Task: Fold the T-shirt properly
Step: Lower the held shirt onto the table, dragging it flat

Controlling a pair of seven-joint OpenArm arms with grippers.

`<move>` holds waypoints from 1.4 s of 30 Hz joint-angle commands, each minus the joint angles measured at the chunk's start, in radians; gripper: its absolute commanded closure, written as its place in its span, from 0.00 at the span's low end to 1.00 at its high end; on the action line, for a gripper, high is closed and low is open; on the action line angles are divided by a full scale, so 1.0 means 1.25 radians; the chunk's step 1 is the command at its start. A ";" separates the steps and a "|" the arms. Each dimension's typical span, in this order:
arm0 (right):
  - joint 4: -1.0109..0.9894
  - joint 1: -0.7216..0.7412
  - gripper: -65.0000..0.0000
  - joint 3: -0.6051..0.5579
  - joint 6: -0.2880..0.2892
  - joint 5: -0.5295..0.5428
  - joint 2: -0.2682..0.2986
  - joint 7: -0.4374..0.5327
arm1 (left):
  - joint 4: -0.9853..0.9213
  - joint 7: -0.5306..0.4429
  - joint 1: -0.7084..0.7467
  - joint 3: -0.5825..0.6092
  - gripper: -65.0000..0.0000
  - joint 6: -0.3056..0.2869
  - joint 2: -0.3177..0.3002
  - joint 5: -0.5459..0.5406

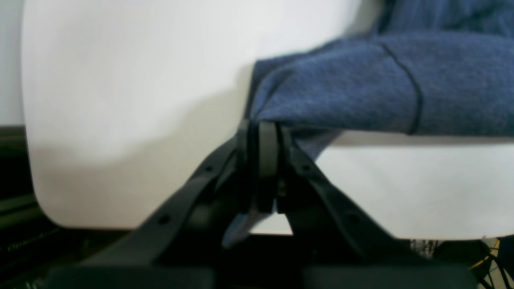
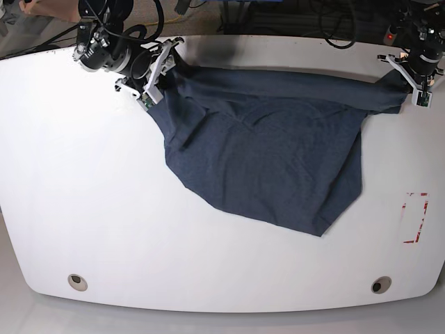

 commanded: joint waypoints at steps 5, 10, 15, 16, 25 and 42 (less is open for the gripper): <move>0.019 0.014 0.34 0.000 -0.001 0.013 0.018 0.011 | 0.009 -0.012 0.001 -0.001 1.00 -0.005 -0.006 0.002; 0.013 0.060 0.34 0.000 -0.001 0.013 0.016 0.010 | 0.009 -0.012 0.001 -0.002 1.00 -0.005 -0.006 0.002; 0.008 0.119 0.34 -0.016 -0.001 0.015 0.005 -0.011 | 0.009 -0.012 0.002 -0.002 1.00 -0.005 -0.006 0.002; 0.008 0.134 0.34 -0.023 -0.001 0.020 0.003 -0.022 | 0.009 -0.012 0.003 -0.002 1.00 -0.005 -0.006 0.002; -0.004 0.235 0.34 -0.036 -0.001 0.153 -0.001 -0.066 | 0.009 -0.012 0.003 -0.002 1.00 -0.005 -0.006 0.002; -0.098 0.355 0.33 -0.203 -0.001 -0.095 -0.018 -0.020 | 0.008 -0.012 0.003 -0.001 1.00 -0.005 -0.006 0.004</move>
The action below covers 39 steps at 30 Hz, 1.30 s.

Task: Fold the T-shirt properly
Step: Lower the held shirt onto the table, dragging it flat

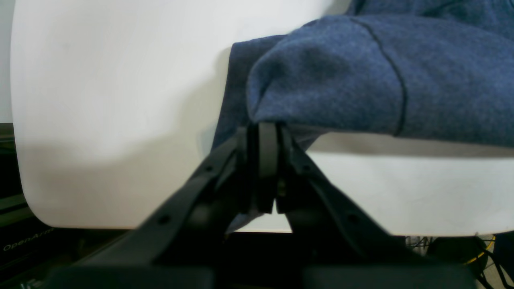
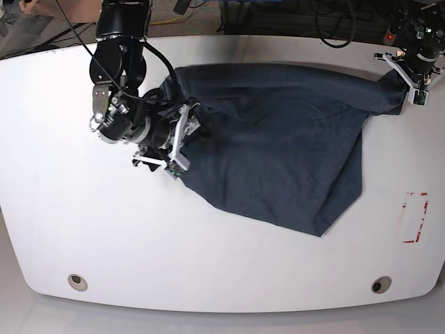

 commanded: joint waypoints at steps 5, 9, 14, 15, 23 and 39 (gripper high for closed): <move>-0.086 0.000 0.34 -0.055 0.002 0.015 -0.006 0.026 | 0.010 -0.012 0.002 -0.005 1.00 0.001 -0.010 0.000; -0.153 -0.004 0.34 -0.055 0.002 0.019 -0.006 0.064 | 0.010 -0.012 0.002 -0.005 1.00 0.001 -0.010 0.000; -0.171 -0.024 0.34 -0.058 0.002 0.020 -0.008 0.070 | 0.010 -0.012 0.000 -0.005 1.00 0.001 -0.010 0.000; -0.170 -0.030 0.34 -0.059 0.002 0.020 -0.008 0.070 | 0.010 -0.012 0.000 -0.005 1.00 0.001 -0.010 0.000; -0.170 -0.076 0.34 -0.059 0.002 0.021 -0.008 0.069 | 0.009 -0.012 -0.002 -0.003 1.00 0.001 -0.010 0.000; -0.120 -0.127 0.34 -0.060 0.002 0.124 -0.001 0.069 | 0.009 -0.012 -0.002 0.030 1.00 0.006 -0.012 0.000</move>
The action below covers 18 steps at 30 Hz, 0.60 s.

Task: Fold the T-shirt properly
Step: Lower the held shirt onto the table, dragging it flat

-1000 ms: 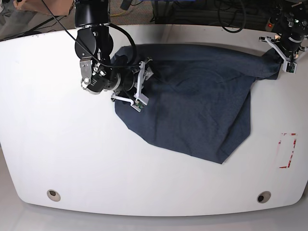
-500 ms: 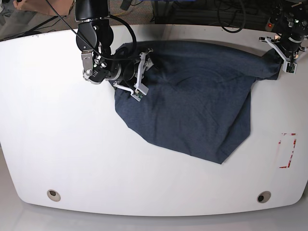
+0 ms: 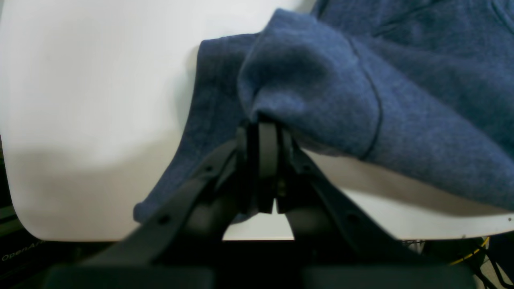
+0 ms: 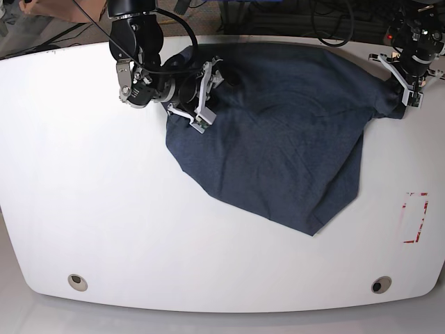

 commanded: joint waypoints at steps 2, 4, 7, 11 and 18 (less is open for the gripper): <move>0.018 0.006 0.34 0.000 0.002 0.016 -0.001 0.013 | 0.011 -0.012 0.002 -0.004 1.00 0.003 -0.010 -0.003; 0.019 0.005 0.34 -0.004 0.002 0.016 -0.001 0.012 | 0.011 -0.012 0.002 -0.004 1.00 0.003 -0.010 -0.003; 0.017 0.004 0.34 -0.056 0.002 0.015 0.001 0.012 | 0.011 -0.012 0.002 -0.004 1.00 0.003 -0.012 -0.003; 0.020 0.004 0.34 -0.102 0.002 0.017 0.011 0.012 | 0.011 -0.012 0.002 -0.004 1.00 0.003 -0.013 -0.003; 0.020 0.014 0.36 -0.119 0.002 0.017 0.012 0.013 | 0.002 -0.012 0.002 -0.004 1.00 0.002 -0.012 -0.003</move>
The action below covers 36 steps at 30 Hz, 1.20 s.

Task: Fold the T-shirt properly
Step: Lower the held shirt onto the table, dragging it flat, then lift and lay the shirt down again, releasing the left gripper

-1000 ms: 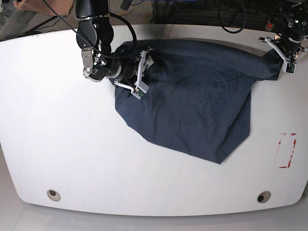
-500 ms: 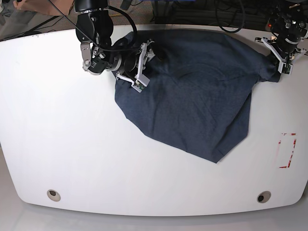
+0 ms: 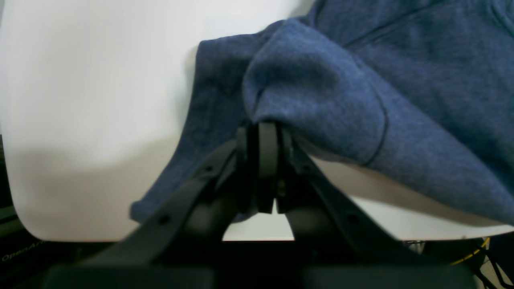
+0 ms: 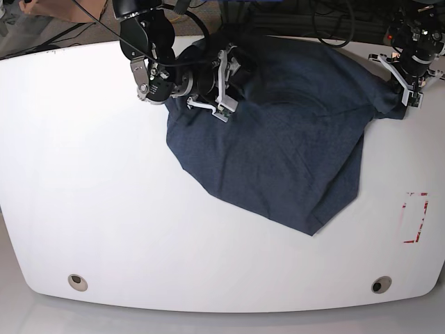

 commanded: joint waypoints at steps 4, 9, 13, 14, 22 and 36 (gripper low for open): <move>0.012 0.028 0.56 0.000 0.004 0.015 -0.005 0.011 | -0.019 -0.012 0.002 -0.005 1.00 0.001 -0.012 -0.002; 0.012 0.031 0.87 -0.001 0.004 0.015 -0.005 0.011 | -0.029 -0.012 -0.020 -0.006 1.00 0.001 -0.013 -0.002; 0.018 0.032 1.00 0.000 0.004 0.015 -0.004 0.015 | -0.029 -0.012 -0.035 -0.007 1.00 0.001 -0.013 -0.002; 0.020 0.037 1.00 0.002 0.004 0.015 -0.003 0.015 | -0.026 -0.012 -0.036 -0.006 1.00 0.002 -0.013 -0.002; 0.031 0.163 1.00 0.007 0.004 0.014 0.061 0.039 | 0.013 -0.008 -0.144 0.003 1.00 0.005 -0.007 -0.002; -0.010 0.485 1.00 0.007 0.004 0.015 0.144 0.040 | 0.029 0.044 -0.461 0.086 1.00 0.002 -0.072 0.087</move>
